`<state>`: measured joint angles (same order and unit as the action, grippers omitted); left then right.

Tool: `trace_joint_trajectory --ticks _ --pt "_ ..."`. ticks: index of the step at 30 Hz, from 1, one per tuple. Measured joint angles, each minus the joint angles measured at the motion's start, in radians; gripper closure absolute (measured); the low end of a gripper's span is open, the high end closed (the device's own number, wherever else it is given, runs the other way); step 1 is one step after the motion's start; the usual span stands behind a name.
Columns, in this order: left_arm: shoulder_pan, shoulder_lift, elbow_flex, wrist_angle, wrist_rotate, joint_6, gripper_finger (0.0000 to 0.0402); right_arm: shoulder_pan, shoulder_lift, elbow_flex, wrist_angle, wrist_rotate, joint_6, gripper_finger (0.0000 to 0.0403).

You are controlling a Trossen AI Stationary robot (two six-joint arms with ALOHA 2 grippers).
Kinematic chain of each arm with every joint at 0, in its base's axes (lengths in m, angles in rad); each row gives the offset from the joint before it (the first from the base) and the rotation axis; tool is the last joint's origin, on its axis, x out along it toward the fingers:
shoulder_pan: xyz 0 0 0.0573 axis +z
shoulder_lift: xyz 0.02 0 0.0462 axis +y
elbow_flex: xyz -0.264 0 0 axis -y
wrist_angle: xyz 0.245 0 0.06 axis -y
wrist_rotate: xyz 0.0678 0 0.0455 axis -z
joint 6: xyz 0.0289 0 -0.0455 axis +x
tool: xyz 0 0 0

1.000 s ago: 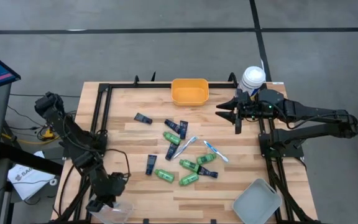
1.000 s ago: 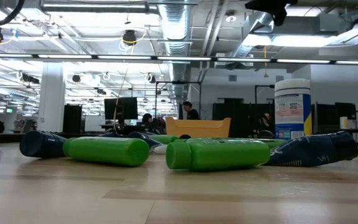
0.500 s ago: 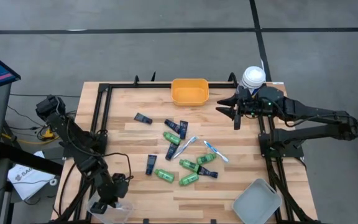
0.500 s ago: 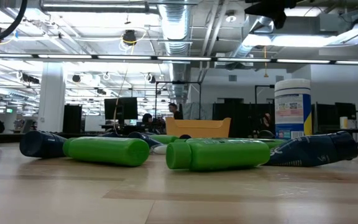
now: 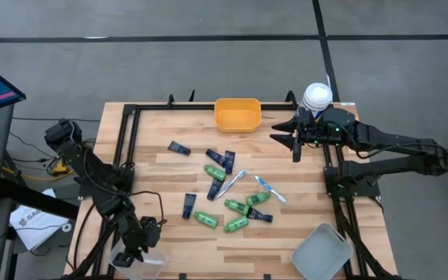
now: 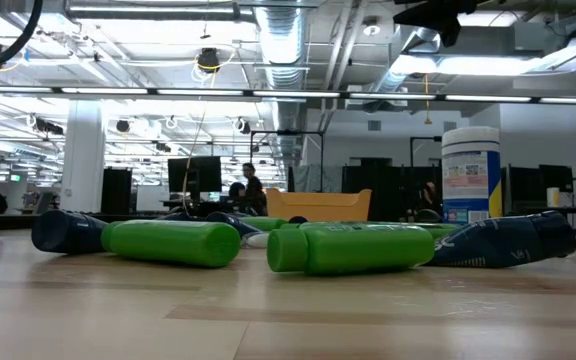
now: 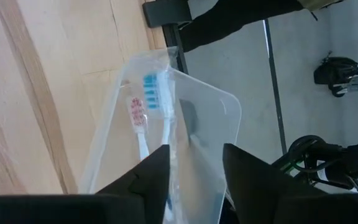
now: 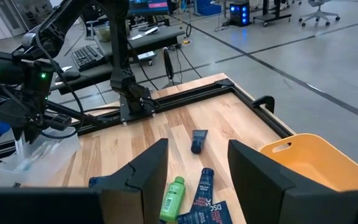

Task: Pick & Place Travel size toiletries
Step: Put the blue toothbrush into the transparent bin

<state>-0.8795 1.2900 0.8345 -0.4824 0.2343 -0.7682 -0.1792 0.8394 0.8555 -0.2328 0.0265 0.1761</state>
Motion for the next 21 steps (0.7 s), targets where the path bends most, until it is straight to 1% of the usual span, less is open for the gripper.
trace_joint_trajectory --ticks 7,10,12,14,16,21 --pt "0.003 0.000 0.000 -0.002 0.006 -0.031 0.0210 0.000 0.000 0.000 -0.015 0.000 0.000 0.0233" --pt "0.019 0.000 0.000 0.000 0.006 -0.032 0.0205 0.000 0.000 0.000 -0.031 0.000 0.000 0.0231" --pt "0.028 0.000 0.000 0.007 0.005 -0.032 0.0210 0.000 0.000 0.000 -0.040 0.000 0.000 0.0231" --pt "0.035 0.000 0.000 0.028 0.006 -0.028 0.0225 0.000 0.000 0.000 -0.049 0.000 0.000 0.0231" --pt "0.036 0.000 0.000 0.056 0.005 -0.022 0.0251 0.000 0.000 0.000 -0.053 0.000 0.007 0.0233" --pt "0.035 0.009 0.001 0.121 0.006 -0.017 0.0339 0.000 0.000 0.000 -0.052 0.000 0.008 0.0237"
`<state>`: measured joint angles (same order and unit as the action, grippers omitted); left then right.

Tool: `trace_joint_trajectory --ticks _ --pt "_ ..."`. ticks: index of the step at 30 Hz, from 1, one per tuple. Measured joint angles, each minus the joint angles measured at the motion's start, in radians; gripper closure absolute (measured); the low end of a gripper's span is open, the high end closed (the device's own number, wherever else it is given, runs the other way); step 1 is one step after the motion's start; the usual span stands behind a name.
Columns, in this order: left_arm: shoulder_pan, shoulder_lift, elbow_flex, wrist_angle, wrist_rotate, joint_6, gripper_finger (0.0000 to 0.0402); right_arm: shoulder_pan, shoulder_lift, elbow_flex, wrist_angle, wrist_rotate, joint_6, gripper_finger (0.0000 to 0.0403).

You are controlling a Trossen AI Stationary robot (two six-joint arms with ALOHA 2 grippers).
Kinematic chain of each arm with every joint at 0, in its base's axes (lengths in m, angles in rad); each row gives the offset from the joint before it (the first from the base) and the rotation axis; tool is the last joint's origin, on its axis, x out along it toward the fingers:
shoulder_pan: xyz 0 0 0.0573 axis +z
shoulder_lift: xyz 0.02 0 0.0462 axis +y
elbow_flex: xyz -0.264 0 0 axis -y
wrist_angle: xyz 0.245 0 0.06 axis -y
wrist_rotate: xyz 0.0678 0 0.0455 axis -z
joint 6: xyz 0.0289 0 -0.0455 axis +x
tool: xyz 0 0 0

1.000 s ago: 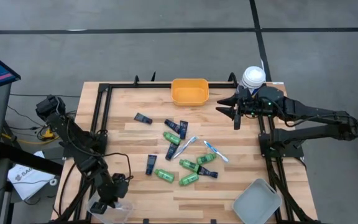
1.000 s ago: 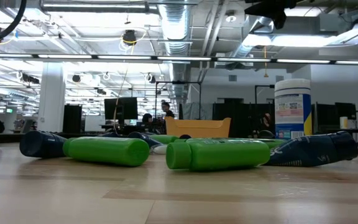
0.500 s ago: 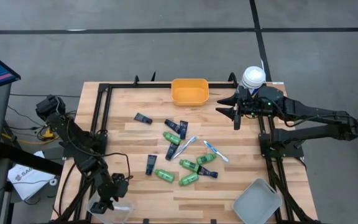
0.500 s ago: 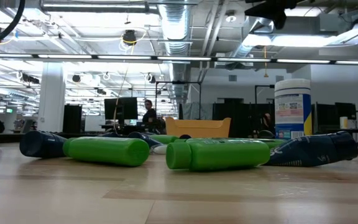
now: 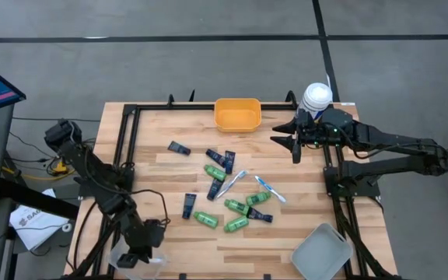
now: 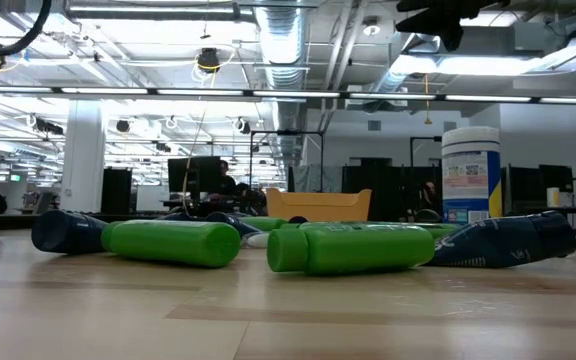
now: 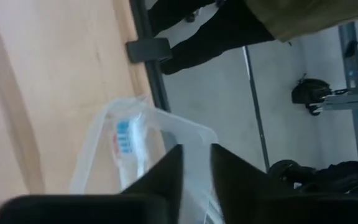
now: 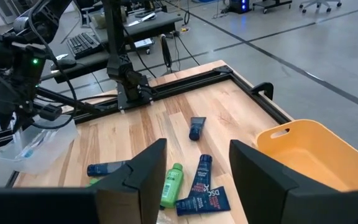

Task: Pick & Place Travel size toiletries
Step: Put the blue toothbrush into the transparent bin

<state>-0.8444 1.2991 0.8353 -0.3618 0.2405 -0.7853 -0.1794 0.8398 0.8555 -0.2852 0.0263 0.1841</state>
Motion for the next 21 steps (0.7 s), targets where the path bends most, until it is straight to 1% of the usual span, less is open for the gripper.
trace_joint_trajectory --ticks 2,4,6,8,12,21 --pt "0.000 0.022 0.000 0.016 0.000 0.000 0.0379 0.000 0.000 0.000 0.000 0.000 0.000 0.0238" --pt "0.000 0.055 0.000 0.058 0.001 -0.001 0.0393 0.000 0.000 0.000 0.000 0.000 0.000 0.0239" --pt "0.000 0.094 0.000 0.087 0.003 -0.004 0.0393 0.000 0.000 0.000 0.000 0.000 0.000 0.0238" --pt "0.000 0.134 0.000 0.103 0.029 -0.009 0.0398 0.000 0.000 0.000 0.000 0.000 0.000 0.0238" --pt "0.000 0.186 0.000 0.100 0.048 -0.035 0.0400 0.000 0.000 0.000 0.001 0.000 0.000 0.0241" --pt "0.000 0.221 0.000 0.094 0.043 -0.046 0.0401 0.000 0.000 0.000 0.002 0.000 0.000 0.0243"
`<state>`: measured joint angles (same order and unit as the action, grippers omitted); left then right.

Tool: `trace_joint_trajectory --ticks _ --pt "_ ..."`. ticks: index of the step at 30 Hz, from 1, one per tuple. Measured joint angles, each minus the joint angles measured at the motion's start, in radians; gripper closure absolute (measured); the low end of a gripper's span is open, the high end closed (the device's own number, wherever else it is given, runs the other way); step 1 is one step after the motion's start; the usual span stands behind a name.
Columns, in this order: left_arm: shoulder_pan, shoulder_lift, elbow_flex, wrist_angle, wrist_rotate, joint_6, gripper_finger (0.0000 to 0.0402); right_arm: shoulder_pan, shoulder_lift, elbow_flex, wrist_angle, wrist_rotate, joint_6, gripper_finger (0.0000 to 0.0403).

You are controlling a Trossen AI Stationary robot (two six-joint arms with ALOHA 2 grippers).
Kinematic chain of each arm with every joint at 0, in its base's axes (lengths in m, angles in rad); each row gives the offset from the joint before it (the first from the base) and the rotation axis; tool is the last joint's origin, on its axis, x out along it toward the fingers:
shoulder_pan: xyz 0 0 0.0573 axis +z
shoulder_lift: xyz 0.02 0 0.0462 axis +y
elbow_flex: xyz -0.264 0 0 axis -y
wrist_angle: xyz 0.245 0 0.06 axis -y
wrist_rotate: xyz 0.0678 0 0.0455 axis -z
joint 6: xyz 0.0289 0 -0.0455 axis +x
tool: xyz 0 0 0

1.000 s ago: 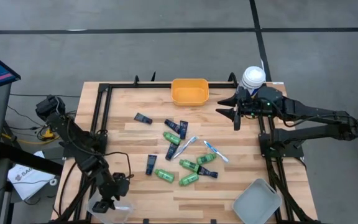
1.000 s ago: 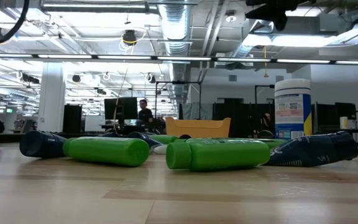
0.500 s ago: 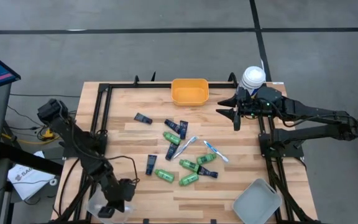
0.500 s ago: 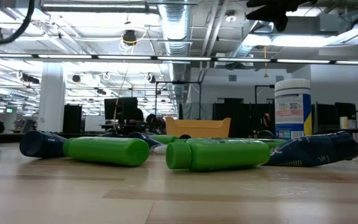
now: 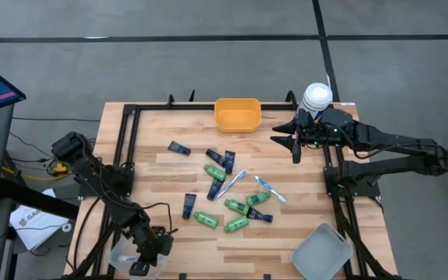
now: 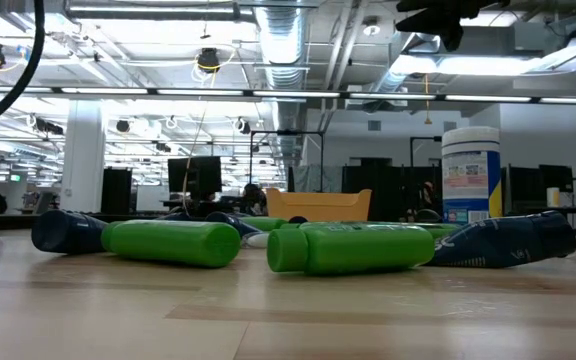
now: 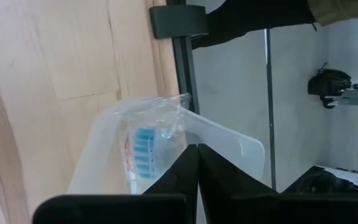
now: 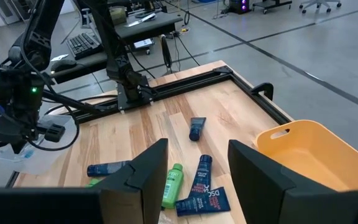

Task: Pick & Place Travel size toiletries
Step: Put the blue toothbrush into the transparent bin

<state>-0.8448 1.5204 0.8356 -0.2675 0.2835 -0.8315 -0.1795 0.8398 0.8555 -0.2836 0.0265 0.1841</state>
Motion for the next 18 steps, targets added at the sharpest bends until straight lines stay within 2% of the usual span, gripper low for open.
trace_joint_trajectory --ticks 7,13,18 --pt "0.000 0.000 0.000 -0.009 -0.015 -0.028 0.0401 0.000 0.000 0.000 0.000 0.000 0.000 0.0246" --pt "0.000 -0.012 -0.001 -0.048 -0.015 -0.173 0.0401 0.000 0.000 0.000 0.000 0.000 0.000 0.0243" --pt "-0.003 -0.064 -0.001 -0.049 -0.077 -0.235 0.0401 0.000 0.000 0.000 0.000 0.000 0.000 0.0244"
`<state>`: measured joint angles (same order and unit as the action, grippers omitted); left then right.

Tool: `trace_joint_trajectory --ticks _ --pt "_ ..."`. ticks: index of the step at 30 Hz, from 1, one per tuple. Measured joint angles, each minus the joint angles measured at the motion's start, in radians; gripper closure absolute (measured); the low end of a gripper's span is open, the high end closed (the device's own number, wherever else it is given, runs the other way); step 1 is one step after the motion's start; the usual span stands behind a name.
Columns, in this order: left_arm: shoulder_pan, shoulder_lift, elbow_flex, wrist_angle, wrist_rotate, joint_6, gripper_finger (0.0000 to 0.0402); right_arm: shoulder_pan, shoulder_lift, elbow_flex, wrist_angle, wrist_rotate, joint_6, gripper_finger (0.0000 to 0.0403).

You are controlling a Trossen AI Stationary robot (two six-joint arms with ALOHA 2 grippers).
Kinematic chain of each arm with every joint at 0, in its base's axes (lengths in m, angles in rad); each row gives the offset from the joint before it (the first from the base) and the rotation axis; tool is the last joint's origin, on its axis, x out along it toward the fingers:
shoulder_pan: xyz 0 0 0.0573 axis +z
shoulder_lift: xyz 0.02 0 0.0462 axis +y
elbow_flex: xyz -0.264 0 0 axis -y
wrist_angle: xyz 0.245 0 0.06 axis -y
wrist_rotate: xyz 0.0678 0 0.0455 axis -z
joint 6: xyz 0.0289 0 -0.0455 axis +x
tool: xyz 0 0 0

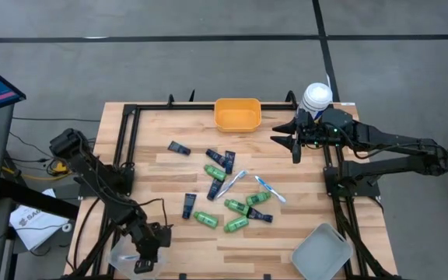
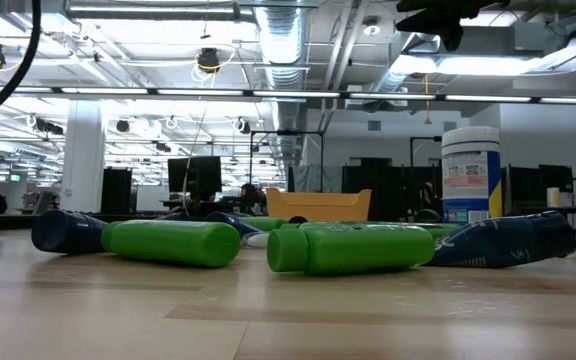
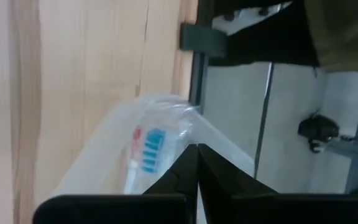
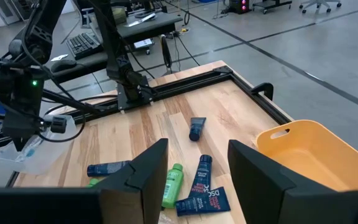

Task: Pick & Place Travel size toiletries
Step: Put the blue toothbrush into the transparent bin

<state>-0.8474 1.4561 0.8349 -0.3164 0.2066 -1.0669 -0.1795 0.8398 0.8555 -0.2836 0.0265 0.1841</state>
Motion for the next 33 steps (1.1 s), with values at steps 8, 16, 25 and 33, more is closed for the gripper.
trace_joint_trajectory --ticks 8,16,25,33 --pt "-0.005 0.001 0.000 -0.018 -0.060 -0.015 0.0401 0.002 0.000 0.000 0.000 0.000 0.000 0.0244" --pt "-0.005 0.052 0.000 -0.018 -0.060 -0.014 0.0401 0.004 0.000 0.000 0.000 0.000 0.000 0.0247" --pt "-0.005 0.058 0.000 -0.019 -0.060 -0.009 0.0401 0.000 0.000 0.000 0.000 0.000 0.000 0.0245" --pt "-0.001 0.000 -0.001 -0.017 -0.007 -0.014 0.0401 0.000 0.000 0.000 -0.006 0.003 -0.009 0.0248"
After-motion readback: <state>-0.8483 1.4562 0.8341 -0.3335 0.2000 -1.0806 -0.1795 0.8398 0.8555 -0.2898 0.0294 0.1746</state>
